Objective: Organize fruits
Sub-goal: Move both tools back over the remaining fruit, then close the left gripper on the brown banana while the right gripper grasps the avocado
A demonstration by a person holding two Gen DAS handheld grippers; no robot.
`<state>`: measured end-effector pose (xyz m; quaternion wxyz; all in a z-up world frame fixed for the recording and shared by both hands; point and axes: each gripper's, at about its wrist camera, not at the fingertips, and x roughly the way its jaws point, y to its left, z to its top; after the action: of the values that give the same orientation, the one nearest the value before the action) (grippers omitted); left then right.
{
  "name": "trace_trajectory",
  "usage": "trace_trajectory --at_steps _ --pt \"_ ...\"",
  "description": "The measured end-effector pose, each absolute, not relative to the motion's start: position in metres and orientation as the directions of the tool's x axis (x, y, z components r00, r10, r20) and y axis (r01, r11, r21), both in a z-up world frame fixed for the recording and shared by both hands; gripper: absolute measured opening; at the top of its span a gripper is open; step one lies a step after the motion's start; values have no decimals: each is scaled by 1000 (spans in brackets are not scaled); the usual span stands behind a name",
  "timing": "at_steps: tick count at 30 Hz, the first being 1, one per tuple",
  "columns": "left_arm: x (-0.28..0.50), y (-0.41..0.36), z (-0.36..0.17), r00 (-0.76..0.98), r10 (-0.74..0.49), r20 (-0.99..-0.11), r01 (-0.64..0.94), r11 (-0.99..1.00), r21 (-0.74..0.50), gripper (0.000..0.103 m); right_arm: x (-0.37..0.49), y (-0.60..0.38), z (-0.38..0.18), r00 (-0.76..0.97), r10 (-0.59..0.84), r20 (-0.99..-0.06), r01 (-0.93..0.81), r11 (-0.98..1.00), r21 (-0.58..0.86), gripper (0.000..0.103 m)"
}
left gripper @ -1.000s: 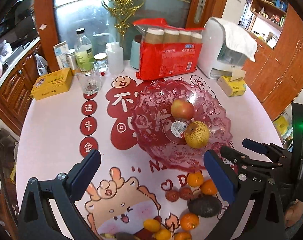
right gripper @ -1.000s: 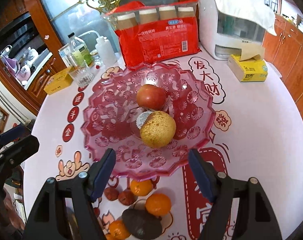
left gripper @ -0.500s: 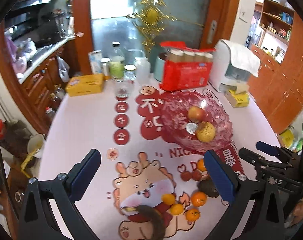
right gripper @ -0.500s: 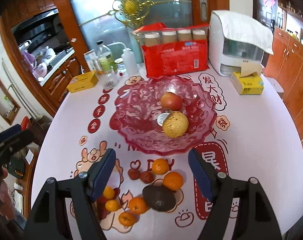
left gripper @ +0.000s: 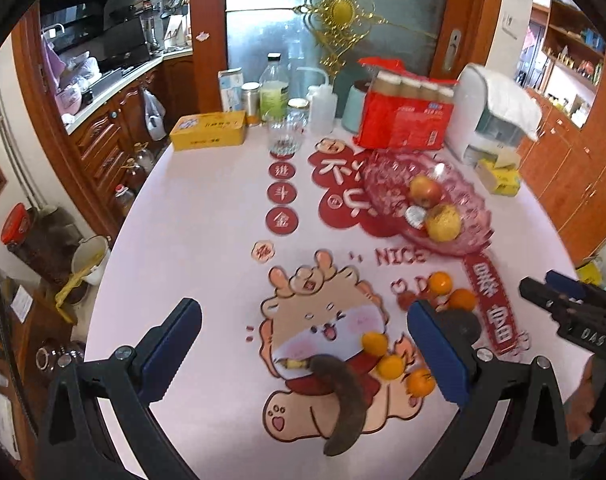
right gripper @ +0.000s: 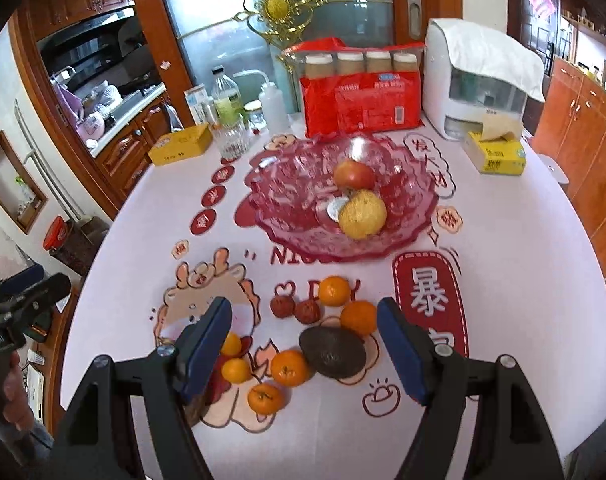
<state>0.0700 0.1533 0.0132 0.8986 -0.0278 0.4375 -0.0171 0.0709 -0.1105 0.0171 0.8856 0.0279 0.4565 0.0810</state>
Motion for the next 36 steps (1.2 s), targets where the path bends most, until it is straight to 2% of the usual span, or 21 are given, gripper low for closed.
trace_trajectory --at_steps 4,9,19,36 --pt "58 145 -15 615 -41 -788 -6 998 -57 102 67 -117 -3 543 151 -826 -86 989 124 76" --pt "53 133 -53 554 -47 -831 -12 998 -65 102 66 -126 -28 508 130 -851 -59 991 116 76" --pt "45 121 -118 463 -21 -886 -75 995 -63 101 66 -137 -71 431 160 -888 -56 987 151 76" --pt "43 97 -160 418 6 -909 -186 979 -79 92 101 -160 -117 335 306 -891 -93 952 292 76"
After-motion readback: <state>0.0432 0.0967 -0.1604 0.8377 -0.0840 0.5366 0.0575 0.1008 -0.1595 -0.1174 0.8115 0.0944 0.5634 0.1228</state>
